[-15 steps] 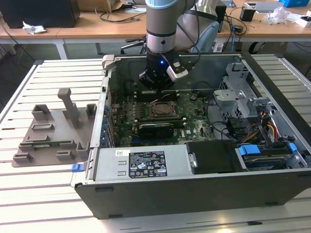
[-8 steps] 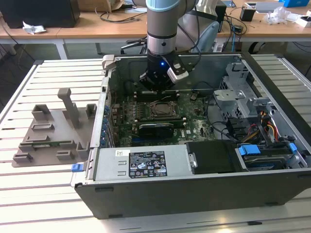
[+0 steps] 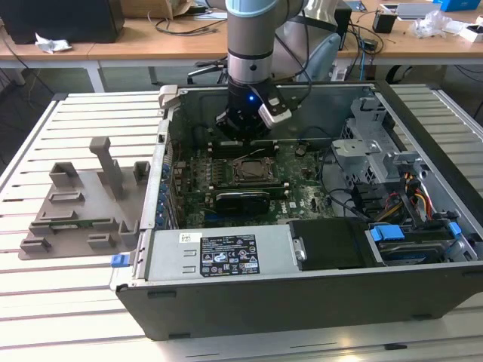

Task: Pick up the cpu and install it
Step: 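Install the first cpu locking lever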

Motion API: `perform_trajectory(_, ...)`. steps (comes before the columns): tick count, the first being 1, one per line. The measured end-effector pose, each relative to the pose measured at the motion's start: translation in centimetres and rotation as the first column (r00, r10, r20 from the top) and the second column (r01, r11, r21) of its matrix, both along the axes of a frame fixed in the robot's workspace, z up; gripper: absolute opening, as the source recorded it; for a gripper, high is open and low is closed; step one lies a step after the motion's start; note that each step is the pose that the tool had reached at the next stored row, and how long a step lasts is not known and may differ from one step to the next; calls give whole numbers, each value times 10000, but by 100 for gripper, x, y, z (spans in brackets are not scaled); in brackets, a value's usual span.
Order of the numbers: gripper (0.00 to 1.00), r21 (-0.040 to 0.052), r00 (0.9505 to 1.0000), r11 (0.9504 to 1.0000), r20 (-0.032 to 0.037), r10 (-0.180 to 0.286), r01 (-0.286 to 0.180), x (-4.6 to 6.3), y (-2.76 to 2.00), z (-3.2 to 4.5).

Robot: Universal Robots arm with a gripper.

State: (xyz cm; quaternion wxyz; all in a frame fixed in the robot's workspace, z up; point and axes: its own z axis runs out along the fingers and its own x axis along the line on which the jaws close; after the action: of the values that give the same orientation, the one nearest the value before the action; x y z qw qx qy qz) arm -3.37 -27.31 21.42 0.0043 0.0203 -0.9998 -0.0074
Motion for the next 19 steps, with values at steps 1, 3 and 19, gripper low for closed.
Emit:
perform_trajectory(1,11,0,10000,10000,-1,1,-1,12,0,0)
perform_trajectory(3,11,0,10000,10000,-1,0,0,45,1,-1)
perform_trajectory(19,11,1,10000,10000,-40,1,-1,273,1,-84)
